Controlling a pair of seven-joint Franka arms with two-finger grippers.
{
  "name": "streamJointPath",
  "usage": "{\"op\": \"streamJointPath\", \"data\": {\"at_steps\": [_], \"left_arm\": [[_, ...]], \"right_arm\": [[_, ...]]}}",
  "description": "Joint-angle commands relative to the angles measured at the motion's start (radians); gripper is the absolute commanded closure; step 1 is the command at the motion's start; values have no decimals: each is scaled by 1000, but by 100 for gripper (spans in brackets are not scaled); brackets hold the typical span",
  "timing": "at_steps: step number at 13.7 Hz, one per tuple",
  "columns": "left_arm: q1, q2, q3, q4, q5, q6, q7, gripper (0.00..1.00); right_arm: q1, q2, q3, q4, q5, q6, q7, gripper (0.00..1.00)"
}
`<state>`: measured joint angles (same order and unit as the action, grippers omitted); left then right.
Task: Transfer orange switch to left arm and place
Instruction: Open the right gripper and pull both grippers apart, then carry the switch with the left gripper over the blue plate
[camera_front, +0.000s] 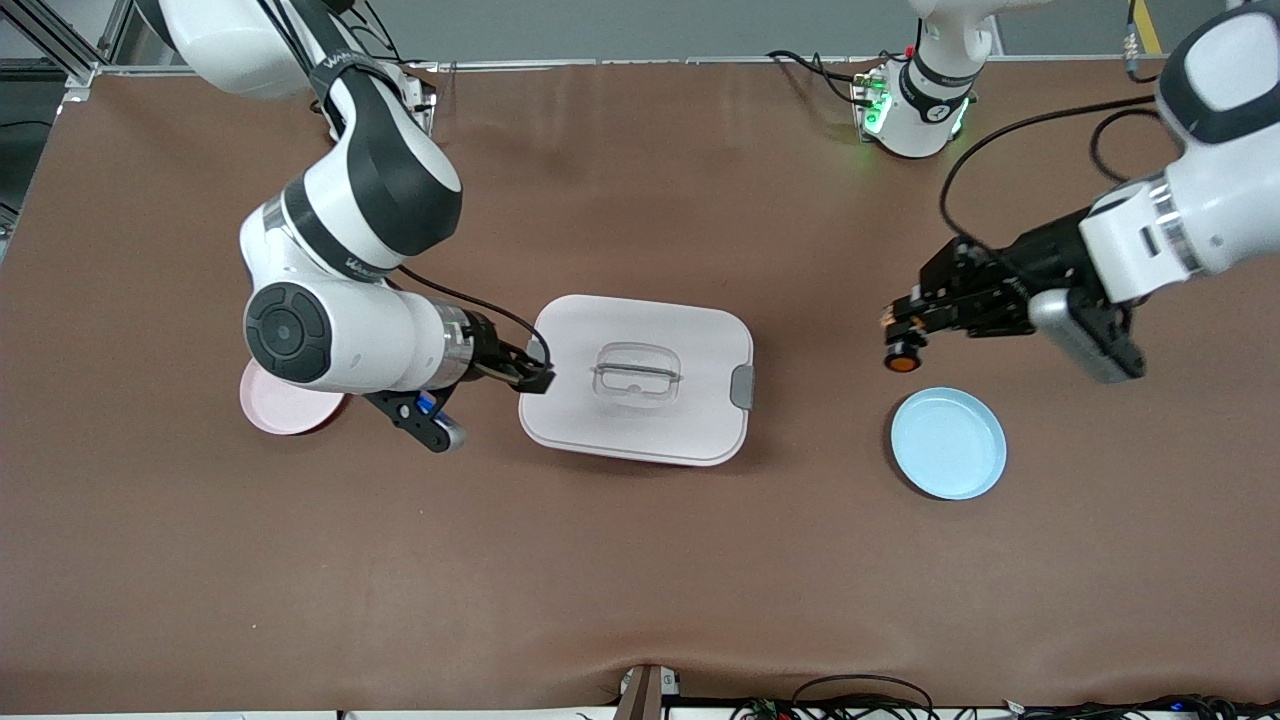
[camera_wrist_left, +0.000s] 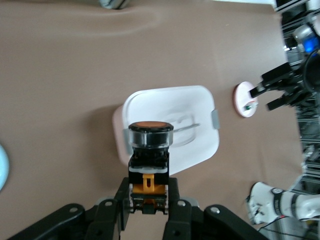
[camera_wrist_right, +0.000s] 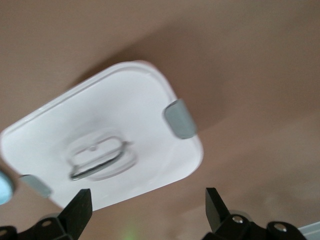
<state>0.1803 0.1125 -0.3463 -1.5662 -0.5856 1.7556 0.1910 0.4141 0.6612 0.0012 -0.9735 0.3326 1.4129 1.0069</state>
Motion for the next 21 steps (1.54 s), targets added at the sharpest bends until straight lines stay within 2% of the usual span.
{"op": "streamJointPath", "data": {"at_steps": [1, 2, 6, 11, 16, 18, 21], "left_arm": [[66, -33, 1, 43, 38, -108, -109, 100], [91, -33, 1, 61, 43, -148, -164, 100], [99, -34, 0, 121, 202, -215, -367, 100], [97, -34, -6, 127, 256, -237, -839, 100], [96, -20, -5, 126, 263, -235, -1253, 100], [93, -17, -8, 118, 340, -235, -1326, 100], [90, -1, -13, 111, 412, -237, -1453, 100]], "right_arm": [[-56, -23, 13, -8, -67, -109, -165, 0], [-86, -31, 13, -10, -79, -150, -254, 0], [-216, -46, 11, -10, -96, -287, -545, 0], [-265, -64, 13, -8, -266, -391, -799, 0], [-319, -63, 13, -10, -268, -466, -820, 0], [-322, -60, 13, -20, -315, -498, -821, 0], [-347, -49, 13, -24, -317, -575, -829, 0]]}}
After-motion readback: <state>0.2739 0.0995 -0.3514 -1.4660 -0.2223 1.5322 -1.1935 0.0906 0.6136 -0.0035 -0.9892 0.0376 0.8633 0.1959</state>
